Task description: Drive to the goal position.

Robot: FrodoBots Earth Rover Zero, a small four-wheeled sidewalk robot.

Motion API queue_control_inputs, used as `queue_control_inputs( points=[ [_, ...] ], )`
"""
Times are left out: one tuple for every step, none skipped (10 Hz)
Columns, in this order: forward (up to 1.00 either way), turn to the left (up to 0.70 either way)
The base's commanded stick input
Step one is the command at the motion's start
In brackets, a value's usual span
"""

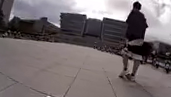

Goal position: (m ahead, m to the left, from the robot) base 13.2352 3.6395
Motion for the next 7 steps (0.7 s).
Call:
queue_control_inputs(
  points=[
    [0.7, 0.0],
    [0.7, 0.0],
    [0.7, 0.0],
    [0.7, 0.0],
    [0.7, 0.0],
    [0.7, 0.0],
    [0.7, 0.0]
  ],
)
